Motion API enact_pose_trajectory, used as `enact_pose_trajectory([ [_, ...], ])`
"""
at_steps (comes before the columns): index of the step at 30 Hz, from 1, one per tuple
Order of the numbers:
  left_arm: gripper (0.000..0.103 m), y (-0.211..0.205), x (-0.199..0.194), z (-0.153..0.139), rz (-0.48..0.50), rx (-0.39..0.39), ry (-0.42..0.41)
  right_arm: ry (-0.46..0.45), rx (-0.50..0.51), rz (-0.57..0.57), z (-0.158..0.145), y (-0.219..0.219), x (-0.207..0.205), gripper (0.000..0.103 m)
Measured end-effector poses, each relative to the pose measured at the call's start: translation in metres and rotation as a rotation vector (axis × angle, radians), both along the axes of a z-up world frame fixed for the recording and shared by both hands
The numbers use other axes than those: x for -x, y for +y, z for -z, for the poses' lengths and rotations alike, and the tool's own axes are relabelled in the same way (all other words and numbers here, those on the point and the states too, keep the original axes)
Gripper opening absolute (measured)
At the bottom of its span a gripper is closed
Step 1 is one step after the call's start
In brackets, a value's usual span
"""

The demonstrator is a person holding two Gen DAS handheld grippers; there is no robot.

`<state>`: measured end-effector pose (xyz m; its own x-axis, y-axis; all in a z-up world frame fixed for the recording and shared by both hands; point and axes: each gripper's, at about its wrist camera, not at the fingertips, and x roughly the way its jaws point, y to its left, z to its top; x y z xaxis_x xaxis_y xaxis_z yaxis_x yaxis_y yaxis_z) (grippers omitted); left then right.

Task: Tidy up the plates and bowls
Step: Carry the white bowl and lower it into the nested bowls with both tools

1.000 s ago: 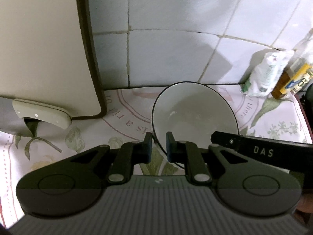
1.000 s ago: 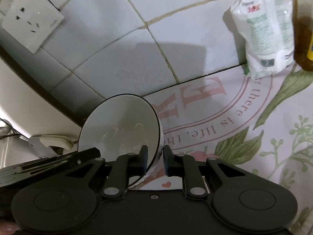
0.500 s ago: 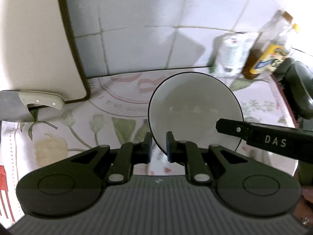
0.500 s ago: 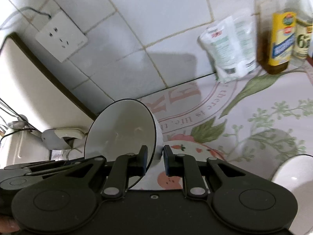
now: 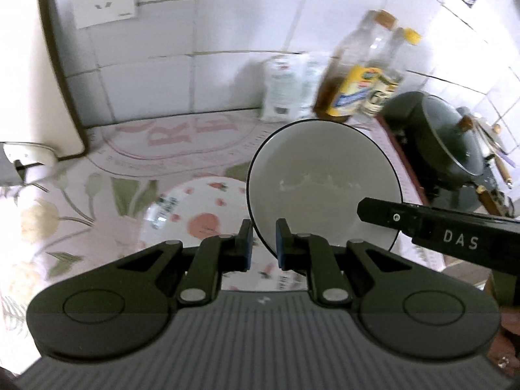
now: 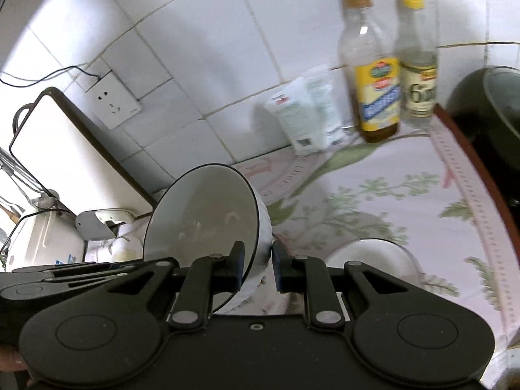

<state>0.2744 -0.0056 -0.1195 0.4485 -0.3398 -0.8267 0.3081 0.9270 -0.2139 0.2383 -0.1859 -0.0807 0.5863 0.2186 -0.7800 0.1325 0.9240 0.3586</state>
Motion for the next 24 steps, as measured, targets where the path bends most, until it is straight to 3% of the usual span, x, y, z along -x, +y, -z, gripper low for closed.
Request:
enact_pose_trajectory([
  [6,0.013,-0.039,0.018,0.008,0.026,0.014,0.028,0.015,0.027,0.018,0.001,-0.037,0.026,0.022],
  [14,0.013,-0.093,0.02,0.039,0.041,-0.026,0.062,0.064,0.109,0.042,0.035,-0.071,0.035,0.023],
  [24,0.013,-0.109,0.019,0.065,-0.022,-0.048,0.114,0.078,0.137,-0.043,0.058,-0.087,0.029,0.023],
])
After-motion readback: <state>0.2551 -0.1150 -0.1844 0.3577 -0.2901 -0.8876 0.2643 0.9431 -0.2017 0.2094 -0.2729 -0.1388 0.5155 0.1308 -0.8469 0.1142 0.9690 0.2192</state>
